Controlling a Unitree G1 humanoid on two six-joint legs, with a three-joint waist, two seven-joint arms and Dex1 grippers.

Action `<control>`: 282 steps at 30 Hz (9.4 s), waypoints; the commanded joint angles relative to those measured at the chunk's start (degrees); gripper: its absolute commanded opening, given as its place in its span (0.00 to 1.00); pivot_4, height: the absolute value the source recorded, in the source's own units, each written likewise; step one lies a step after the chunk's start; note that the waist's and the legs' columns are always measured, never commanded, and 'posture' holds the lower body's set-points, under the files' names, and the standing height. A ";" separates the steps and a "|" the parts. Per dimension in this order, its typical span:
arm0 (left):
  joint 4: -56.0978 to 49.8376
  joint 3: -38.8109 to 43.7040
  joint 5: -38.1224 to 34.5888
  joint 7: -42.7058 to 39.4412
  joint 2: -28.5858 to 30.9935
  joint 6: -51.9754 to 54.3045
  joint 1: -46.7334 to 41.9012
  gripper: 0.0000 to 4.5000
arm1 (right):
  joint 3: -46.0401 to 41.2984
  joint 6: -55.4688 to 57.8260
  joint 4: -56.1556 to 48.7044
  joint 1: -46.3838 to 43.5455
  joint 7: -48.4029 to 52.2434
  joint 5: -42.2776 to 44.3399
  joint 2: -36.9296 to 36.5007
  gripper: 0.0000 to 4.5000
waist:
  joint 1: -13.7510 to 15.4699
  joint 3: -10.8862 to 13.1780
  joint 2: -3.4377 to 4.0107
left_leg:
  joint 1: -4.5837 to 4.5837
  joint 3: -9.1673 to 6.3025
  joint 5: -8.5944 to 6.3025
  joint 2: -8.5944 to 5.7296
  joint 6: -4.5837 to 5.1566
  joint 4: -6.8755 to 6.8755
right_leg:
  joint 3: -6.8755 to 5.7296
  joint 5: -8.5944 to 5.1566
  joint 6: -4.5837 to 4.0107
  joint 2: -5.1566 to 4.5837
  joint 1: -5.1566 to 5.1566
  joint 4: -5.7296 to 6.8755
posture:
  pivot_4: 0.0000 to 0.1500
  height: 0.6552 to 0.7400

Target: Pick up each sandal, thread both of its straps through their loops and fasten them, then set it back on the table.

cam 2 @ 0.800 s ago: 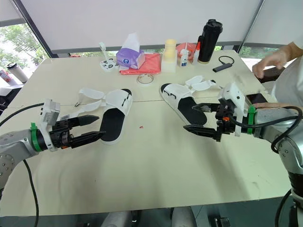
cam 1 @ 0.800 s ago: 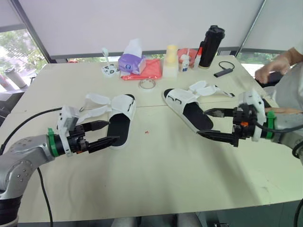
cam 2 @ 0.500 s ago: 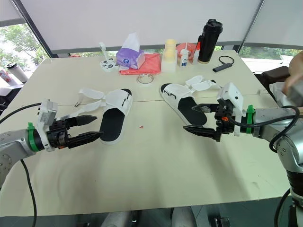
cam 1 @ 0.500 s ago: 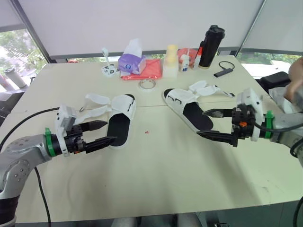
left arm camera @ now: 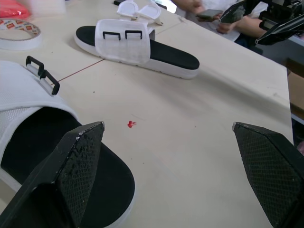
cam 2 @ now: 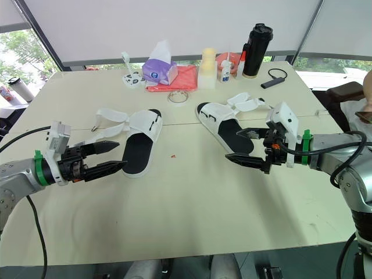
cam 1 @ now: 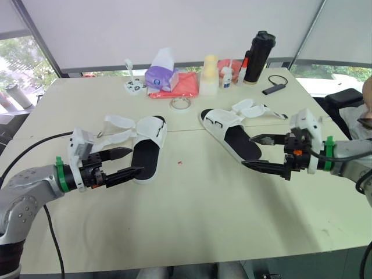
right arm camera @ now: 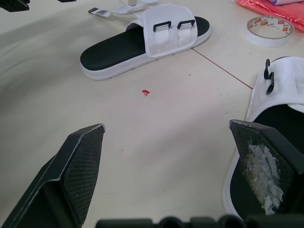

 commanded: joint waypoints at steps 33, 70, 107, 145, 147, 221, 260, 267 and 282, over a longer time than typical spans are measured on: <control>-3.10 -0.80 0.57 2.15 -2.54 -0.89 0.00 1.00 | -35.32 29.97 45.54 -37.48 -69.73 8.13 46.47 1.00 | -2.12 -0.04 -0.05 | 0.06 0.21 0.26 0.09 -0.35 -0.11 | 0.27 0.20 0.00 0.15 -0.52 0.93 | 1.00 1.00; -6.92 -0.39 -1.30 6.12 -3.76 -0.16 2.56 1.00 | -28.76 -12.63 85.78 -51.90 -54.53 0.00 48.92 0.01 | -3.36 -0.02 -0.03 | 0.16 0.43 0.26 0.28 -0.35 -0.14 | 0.58 0.21 0.00 0.35 -0.56 0.92 | 1.00 1.00; 1.51 -8.22 3.82 -5.61 -0.06 -0.67 -7.23 1.00 | 15.95 41.14 23.90 -16.89 -63.07 60.33 26.23 0.01 | -2.93 0.04 -0.03 | 0.07 0.56 0.25 0.72 -0.34 -0.14 | 1.52 0.22 -0.12 1.10 -0.73 0.77 | 1.00 1.00; 9.65 -26.24 27.74 -18.01 -11.24 -36.34 -4.68 0.01 | 10.81 24.24 1.54 -7.21 -13.40 28.26 -11.67 1.00 | -1.32 0.05 -0.06 | -0.06 0.81 0.16 0.79 -0.24 -0.13 | 1.47 0.23 -0.32 1.01 -0.57 0.00 | 1.00 1.00; 11.18 -27.19 28.70 -17.76 -12.15 -36.98 -5.54 0.01 | 10.77 23.30 5.24 -9.88 -12.92 25.63 -9.31 1.00 | -1.29 0.05 -0.07 | -0.06 0.84 0.16 0.78 -0.24 -0.12 | 1.47 0.26 -0.33 0.98 -0.57 -0.02 | 1.00 1.00; 17.69 -32.09 35.66 -13.90 -17.05 -40.76 -3.61 0.00 | 16.98 17.99 6.24 -22.19 -0.71 -2.17 19.38 0.00 | -1.49 0.01 -0.03 | 0.07 0.72 0.20 0.64 -0.29 0.01 | 1.55 0.61 0.15 1.08 -0.67 0.65 | 1.00 1.00; 19.50 -33.03 36.31 -15.68 -17.24 -40.80 -5.60 0.00 | 30.52 -108.47 24.40 -2.31 -33.05 -80.45 10.65 0.40 | -1.38 -0.19 -0.28 | 1.04 0.77 0.20 0.74 -0.34 -0.19 | 1.61 0.49 -0.18 1.10 0.52 -0.10 | 1.00 1.00; 19.92 -32.89 36.40 -15.66 -17.50 -40.94 -5.72 0.00 | 35.58 -86.67 14.23 -1.88 -7.34 -49.86 0.66 0.80 | -1.29 -0.20 -0.28 | 1.03 0.60 0.20 0.81 -0.32 -0.17 | 1.62 0.48 -0.17 0.99 0.59 -0.16 | 1.00 1.00; 21.55 -33.26 36.61 -16.02 -18.35 -41.49 -7.32 0.00 | 23.38 -13.71 -9.24 -9.28 14.98 4.78 -8.01 0.80 | -0.87 -0.17 -0.24 | 0.79 0.56 0.16 0.84 -0.33 -0.21 | 1.62 0.47 -0.16 0.89 0.32 -0.27 | 1.00 1.00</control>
